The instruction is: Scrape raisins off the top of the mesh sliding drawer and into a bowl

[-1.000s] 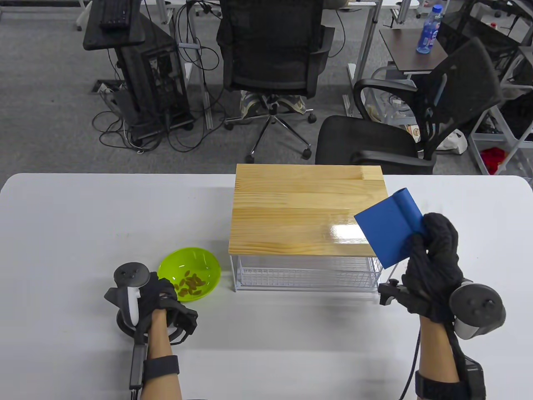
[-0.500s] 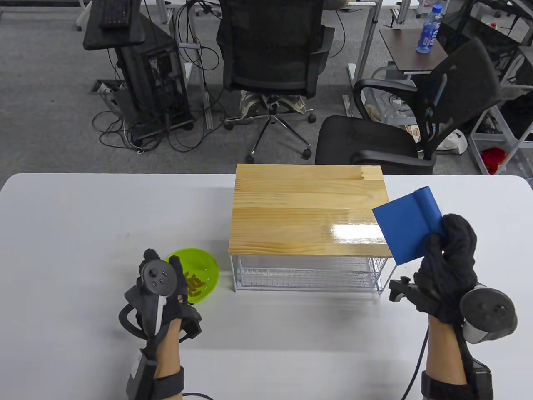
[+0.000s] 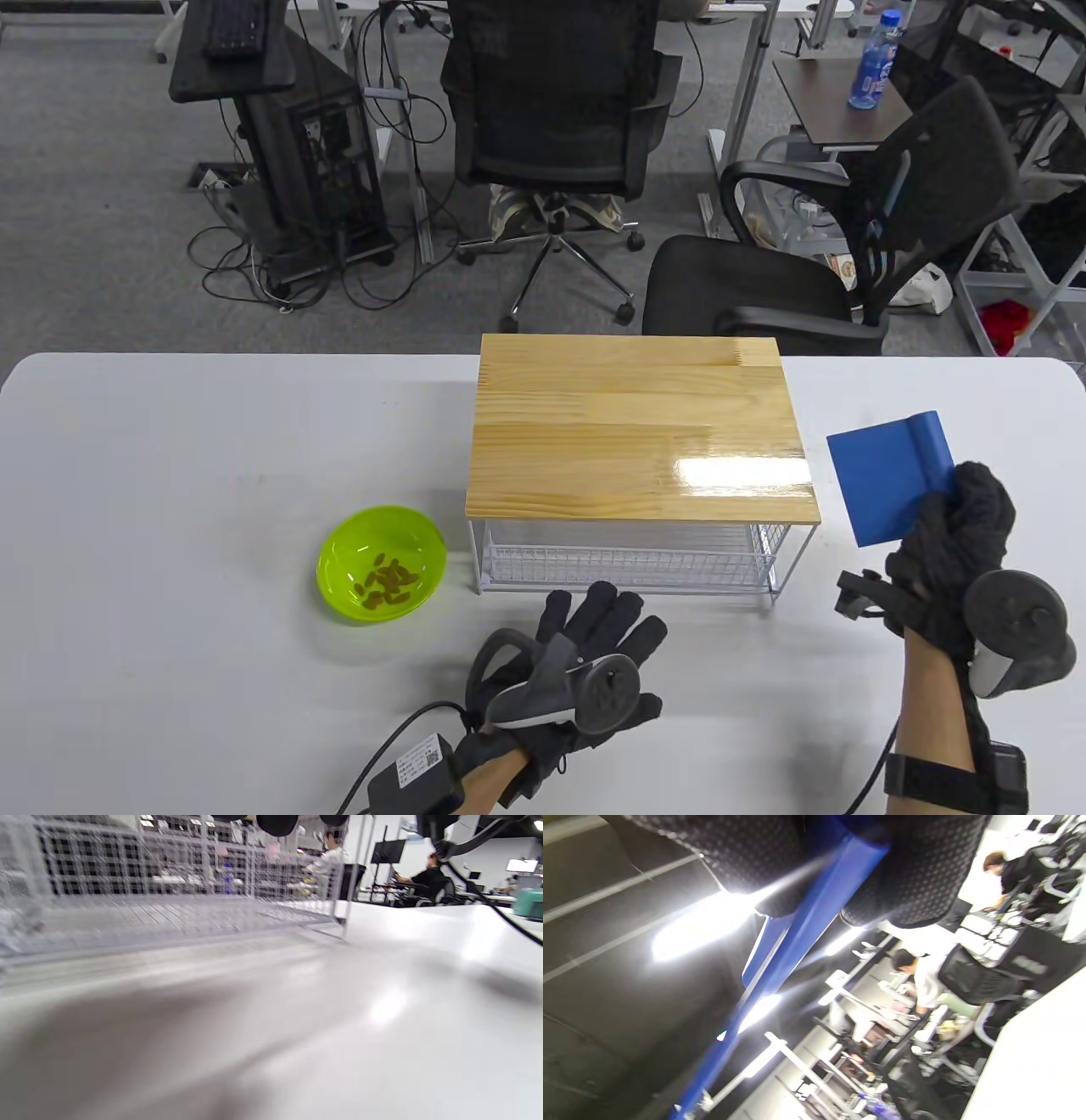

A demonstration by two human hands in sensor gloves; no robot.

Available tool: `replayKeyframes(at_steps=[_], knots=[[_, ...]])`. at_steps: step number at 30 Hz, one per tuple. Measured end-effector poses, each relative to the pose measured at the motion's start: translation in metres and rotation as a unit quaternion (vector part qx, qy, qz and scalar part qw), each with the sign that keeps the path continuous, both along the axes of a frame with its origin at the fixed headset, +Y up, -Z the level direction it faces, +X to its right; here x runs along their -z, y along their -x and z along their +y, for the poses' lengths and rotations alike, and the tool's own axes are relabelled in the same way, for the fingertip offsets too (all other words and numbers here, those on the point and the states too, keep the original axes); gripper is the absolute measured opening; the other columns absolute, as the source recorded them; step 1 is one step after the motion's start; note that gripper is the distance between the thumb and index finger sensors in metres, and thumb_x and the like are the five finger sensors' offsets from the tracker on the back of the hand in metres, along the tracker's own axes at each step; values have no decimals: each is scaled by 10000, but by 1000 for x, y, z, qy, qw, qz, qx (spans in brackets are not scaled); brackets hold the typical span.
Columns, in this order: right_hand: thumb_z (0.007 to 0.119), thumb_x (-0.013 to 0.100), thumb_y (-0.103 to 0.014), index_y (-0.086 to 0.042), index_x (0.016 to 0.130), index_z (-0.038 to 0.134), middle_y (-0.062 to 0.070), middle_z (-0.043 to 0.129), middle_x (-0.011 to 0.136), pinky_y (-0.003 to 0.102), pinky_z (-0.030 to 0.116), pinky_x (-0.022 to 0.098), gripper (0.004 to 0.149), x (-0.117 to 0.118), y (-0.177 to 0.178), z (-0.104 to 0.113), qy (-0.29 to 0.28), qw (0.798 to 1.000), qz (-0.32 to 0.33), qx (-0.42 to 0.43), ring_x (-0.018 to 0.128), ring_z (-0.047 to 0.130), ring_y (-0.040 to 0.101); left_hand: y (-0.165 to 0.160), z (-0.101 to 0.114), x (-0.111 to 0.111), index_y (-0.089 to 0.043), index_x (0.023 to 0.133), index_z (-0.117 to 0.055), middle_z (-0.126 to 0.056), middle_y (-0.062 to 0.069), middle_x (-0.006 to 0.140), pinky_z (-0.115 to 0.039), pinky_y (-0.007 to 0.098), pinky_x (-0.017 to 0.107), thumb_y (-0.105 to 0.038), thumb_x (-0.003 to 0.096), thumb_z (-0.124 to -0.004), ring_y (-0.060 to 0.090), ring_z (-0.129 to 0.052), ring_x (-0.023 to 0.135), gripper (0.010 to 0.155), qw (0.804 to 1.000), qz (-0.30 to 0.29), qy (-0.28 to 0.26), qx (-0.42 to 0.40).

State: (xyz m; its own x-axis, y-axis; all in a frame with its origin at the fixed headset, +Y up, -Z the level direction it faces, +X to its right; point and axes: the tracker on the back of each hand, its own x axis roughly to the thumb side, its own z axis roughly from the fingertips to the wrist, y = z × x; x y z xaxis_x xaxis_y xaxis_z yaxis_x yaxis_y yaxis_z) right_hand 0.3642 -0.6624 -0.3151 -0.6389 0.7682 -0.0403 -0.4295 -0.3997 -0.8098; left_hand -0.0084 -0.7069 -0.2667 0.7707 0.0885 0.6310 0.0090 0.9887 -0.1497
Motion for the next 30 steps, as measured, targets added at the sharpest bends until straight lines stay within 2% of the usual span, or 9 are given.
replayKeyframes(at_steps=[5,9,16,23,25,28,30], knots=[[803,516,-136,-56,988,625,234,598,1001,592,741,541,511,8,-22,-46,101,994,-41,-2,795,790,506,-14,-4,-5,-426,1170,-356,-374,-25,1298,-366,623,865,-713,478,-512,314,-353,1256,766,1000,-27,-9,-3],[811,509,-132,-53,978,642,238,611,994,594,746,533,505,11,-28,-68,162,985,-58,-15,783,799,511,-19,-8,-10,-429,1167,-355,-376,-24,1295,-371,621,864,-707,479,-516,312,-356,1253,759,999,-38,-14,5],[819,503,-131,-56,966,666,236,631,988,594,754,528,493,22,-21,-82,227,970,-59,-60,775,813,511,-21,-10,-7,-428,1161,-389,-404,-36,1290,-378,614,870,-700,478,-525,301,-368,1254,747,999,-44,7,7],[818,507,-142,-59,961,679,238,654,981,605,755,520,482,27,-18,-91,285,954,-59,-66,768,831,513,-13,-6,-3,-413,1161,-405,-432,-26,1284,-402,623,861,-701,478,-526,313,-398,1247,751,999,-29,-11,-14],[817,510,-146,-59,962,679,238,665,979,616,745,522,481,28,-19,-94,322,941,-64,-79,771,834,512,-12,-5,-2,-409,1162,-410,-449,-23,1282,-417,626,858,-703,478,-526,318,-416,1244,754,999,-22,-26,-9],[823,511,-156,-59,961,685,232,684,974,622,739,524,480,30,-18,-97,364,924,-73,-89,784,845,501,-10,-6,0,-410,1161,-409,-445,-22,1283,-418,624,860,-702,478,-527,315,-415,1245,752,1000,-19,-16,-6],[829,510,-161,-61,958,690,232,695,968,620,744,521,480,32,-15,-96,370,919,-76,-111,778,856,498,-9,-7,2,-410,1160,-411,-446,-22,1282,-419,623,859,-700,478,-527,317,-414,1245,750,1000,-15,-10,-8]])
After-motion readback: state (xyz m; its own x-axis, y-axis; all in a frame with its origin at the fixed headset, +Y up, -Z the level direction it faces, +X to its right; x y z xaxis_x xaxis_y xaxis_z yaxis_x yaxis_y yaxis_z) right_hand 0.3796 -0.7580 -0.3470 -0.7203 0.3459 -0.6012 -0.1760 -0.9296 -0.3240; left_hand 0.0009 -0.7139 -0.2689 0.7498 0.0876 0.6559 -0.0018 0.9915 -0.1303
